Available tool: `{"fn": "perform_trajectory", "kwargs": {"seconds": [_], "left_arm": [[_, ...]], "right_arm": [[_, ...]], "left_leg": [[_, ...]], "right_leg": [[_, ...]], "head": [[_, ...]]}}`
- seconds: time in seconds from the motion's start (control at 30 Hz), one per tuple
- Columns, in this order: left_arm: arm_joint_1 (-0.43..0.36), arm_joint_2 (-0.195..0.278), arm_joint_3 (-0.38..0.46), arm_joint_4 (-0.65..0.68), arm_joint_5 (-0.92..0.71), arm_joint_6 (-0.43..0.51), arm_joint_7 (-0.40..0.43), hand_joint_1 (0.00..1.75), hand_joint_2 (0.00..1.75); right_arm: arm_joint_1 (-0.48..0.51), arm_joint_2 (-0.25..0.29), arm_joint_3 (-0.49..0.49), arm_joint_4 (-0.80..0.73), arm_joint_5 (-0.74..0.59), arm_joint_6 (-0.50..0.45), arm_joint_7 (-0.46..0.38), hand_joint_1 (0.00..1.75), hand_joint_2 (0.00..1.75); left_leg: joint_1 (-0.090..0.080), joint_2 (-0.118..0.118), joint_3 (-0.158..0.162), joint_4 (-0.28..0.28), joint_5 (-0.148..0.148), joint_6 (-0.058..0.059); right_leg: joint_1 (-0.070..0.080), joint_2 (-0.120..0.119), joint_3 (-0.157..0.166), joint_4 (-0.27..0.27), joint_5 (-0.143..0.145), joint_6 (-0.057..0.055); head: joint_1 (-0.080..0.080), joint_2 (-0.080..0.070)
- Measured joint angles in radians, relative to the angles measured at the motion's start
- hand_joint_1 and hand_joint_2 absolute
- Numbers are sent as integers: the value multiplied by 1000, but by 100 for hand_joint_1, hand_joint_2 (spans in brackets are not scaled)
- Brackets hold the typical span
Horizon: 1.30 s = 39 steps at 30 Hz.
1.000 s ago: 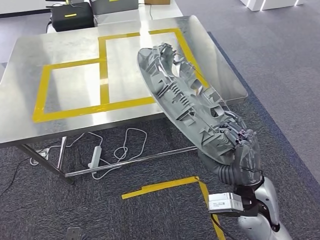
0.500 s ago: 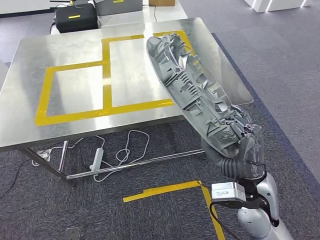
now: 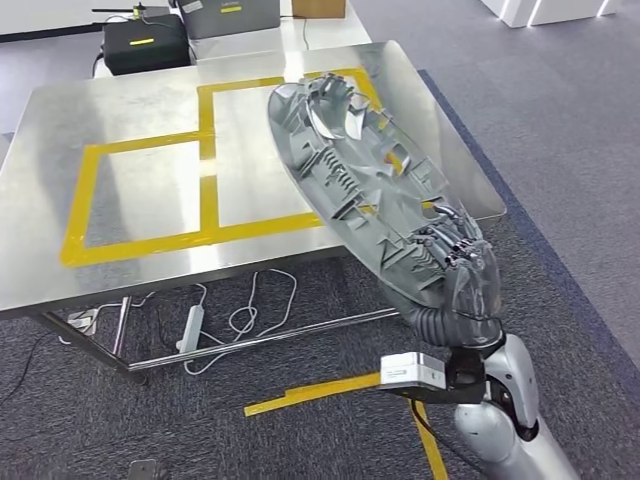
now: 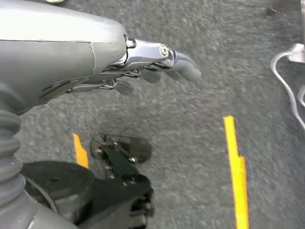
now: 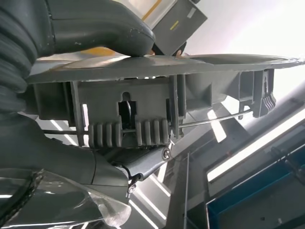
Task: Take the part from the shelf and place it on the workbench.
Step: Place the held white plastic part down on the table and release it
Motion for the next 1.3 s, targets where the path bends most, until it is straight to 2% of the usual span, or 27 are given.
{"fn": "perform_trajectory", "kwargs": {"seconds": [0.07, 0.13, 0.17, 0.23, 0.27, 0.3, 0.33, 0.37, 0.4, 0.43, 0.5, 0.57, 0.63, 0.67, 0.73, 0.77, 0.8, 0.83, 0.9, 0.93, 0.97, 1.1, 1.13, 1.17, 1.23, 1.27, 1.3], "left_arm": [[-1, -1, 11, 0, -12, -5, -1, 0, 175], [-2, -2, 21, 0, -25, -10, -2, 0, 175], [-4, -3, 26, 0, -31, -12, -3, 0, 175], [-6, -3, 37, 1, -39, -15, -3, 0, 175], [-6, -3, 42, 1, -41, -15, -4, 0, 175], [-7, -3, 46, 2, -44, -16, -5, 0, 175], [-7, -3, 51, 2, -47, -16, -7, 0, 175], [-8, -4, 55, 3, -49, -17, -9, 0, 175], [-10, -4, 59, 3, -52, -18, -11, 0, 175], [-12, -5, 63, 4, -54, -19, -12, 0, 175], [-15, -5, 72, 4, -59, -21, -14, 0, 175], [-17, -4, 78, 5, -65, -24, -14, 0, 175], [-20, -3, 81, 6, -71, -27, -15, 0, 175], [-21, -2, 81, 6, -72, -28, -15, 0, 175], [-24, -2, 82, 6, -73, -29, -15, 0, 175], [-24, -2, 83, 7, -74, -29, -15, 0, 175], [-24, -2, 84, 8, -74, -30, -15, 0, 175], [-24, -2, 85, 9, -74, -30, -15, 0, 175], [-24, -2, 87, 10, -76, -30, -15, 0, 175], [-25, -2, 88, 11, -78, -30, -16, 0, 175], [-27, -2, 89, 12, -80, -30, -17, 0, 175], [-33, -3, 93, 17, -88, -29, -20, 0, 175], [-35, -3, 93, 18, -90, -29, -20, 0, 175], [-37, -4, 94, 18, -90, -28, -20, 0, 175], [-40, -4, 95, 18, -91, -28, -20, 0, 175], [-40, -4, 95, 19, -91, -28, -20, 0, 175], [-40, -4, 95, 19, -91, -28, -20, 0, 175]], "right_arm": [[-9, 6, 12, 10, 4, -1, 12, 175, 175], [-17, 9, 22, 21, 1, -2, 22, 175, 175], [-22, 10, 26, 27, -2, -2, 26, 175, 175], [-31, 12, 32, 38, -10, -1, 33, 175, 175], [-32, 12, 34, 44, -13, -1, 35, 175, 175], [-32, 13, 35, 49, -16, -1, 37, 175, 175], [-33, 13, 35, 55, -19, -1, 38, 175, 175], [-34, 14, 36, 61, -21, -1, 39, 175, 175], [-36, 16, 36, 66, -22, -1, 39, 175, 175], [-40, 19, 37, 70, -22, 0, 39, 175, 175], [-48, 26, 38, 79, -17, 1, 40, 175, 175], [-53, 30, 38, 85, -9, 4, 43, 175, 175], [-55, 31, 38, 89, -3, 6, 47, 175, 175], [-56, 32, 38, 90, -2, 7, 47, 175, 175], [-57, 33, 38, 92, 1, 8, 48, 175, 175], [-57, 34, 38, 93, 2, 9, 49, 175, 175], [-57, 34, 38, 96, 3, 10, 50, 175, 175], [-57, 34, 38, 98, 4, 12, 51, 175, 175], [-58, 34, 38, 102, 6, 16, 54, 175, 175], [-60, 34, 38, 104, 7, 17, 55, 175, 175], [-62, 34, 37, 105, 8, 18, 55, 175, 175], [-72, 34, 35, 112, 7, 29, 61, 175, 175], [-74, 34, 34, 113, 5, 33, 63, 175, 175], [-76, 34, 34, 114, 4, 36, 64, 175, 175], [-77, 34, 32, 115, 3, 39, 66, 175, 175], [-77, 34, 31, 117, 2, 39, 66, 175, 175], [-77, 34, 30, 119, 2, 40, 67, 175, 175]], "left_leg": [[3, -3, 6, -13, -4, 10], [7, -4, 16, -24, -5, 21], [8, -4, 21, -26, -6, 26], [6, -4, 26, -26, -12, 33], [5, -4, 31, -26, -16, 34], [4, -6, 37, -26, -21, 35], [3, -8, 45, -26, -27, 34], [3, -9, 54, -26, -33, 33], [1, -11, 61, -26, -40, 29], [0, -12, 65, -24, -46, 25], [-2, -12, 64, -22, -51, 16], [-1, -10, 65, -22, -56, 6], [1, -8, 51, 16, -80, -6], [3, -7, 28, 65, -102, -12], [8, -6, -46, 198, -150, -21], [10, -6, -76, 246, -158, -24], [11, -6, -92, 261, -146, -26], [12, -5, -88, 236, -113, -25], [12, -3, -44, 117, -27, -21], [10, -2, -20, 59, -1, -17], [9, -1, -5, 21, 7, -13], [8, -2, 9, -16, -5, 7], [10, -2, 16, -21, -6, 13], [11, -2, 22, -26, -8, 19], [9, -2, 30, -27, -15, 28], [8, -2, 35, -27, -19, 30], [8, -2, 42, -27, -25, 31]], "right_leg": [[-1, -3, 0, -5, -4, 13], [-1, -3, -19, 35, -29, 20], [-2, -2, -49, 87, -52, 22], [-1, -1, -132, 225, -93, 23], [-1, -1, -166, 269, -93, 23], [-1, -1, -182, 276, -72, 21], [-1, -1, -179, 245, -33, 19], [0, -1, -161, 184, 16, 15], [1, 0, -134, 121, 53, 11], [3, 0, -109, 65, 72, 7], [7, 2, -86, 19, 70, 0], [5, 4, -81, 11, 65, -9], [0, 3, -70, 4, 61, -19], [-2, 1, -64, 2, 58, -24], [-2, -1, -56, 2, 50, -29], [-2, -1, -51, 2, 45, -29], [-2, 0, -46, 2, 41, -29], [-3, 1, -38, 2, 36, -28], [-2, 2, -22, 2, 24, -23], [-1, 3, -17, 3, 19, -18], [1, 3, -17, 3, 16, -13], [2, 1, -22, 2, 7, 10], [1, 0, -33, 23, -4, 14], [1, 0, -56, 66, -23, 17], [1, 1, -135, 201, -68, 19], [1, 1, -174, 258, -78, 19], [1, 1, -199, 286, -70, 20]], "head": [[1, 0], [3, 0], [3, 0], [4, 0], [3, 0], [4, 0], [4, 0], [4, 0], [4, 0], [4, 0], [2, 0], [2, 0], [-1, 0], [-2, 0], [-4, 0], [-4, 0], [-4, 0], [-4, 0], [-4, 0], [-4, 0], [-3, 0], [-1, 0], [0, 0], [1, 0], [3, 0], [3, 0], [3, 0]]}}
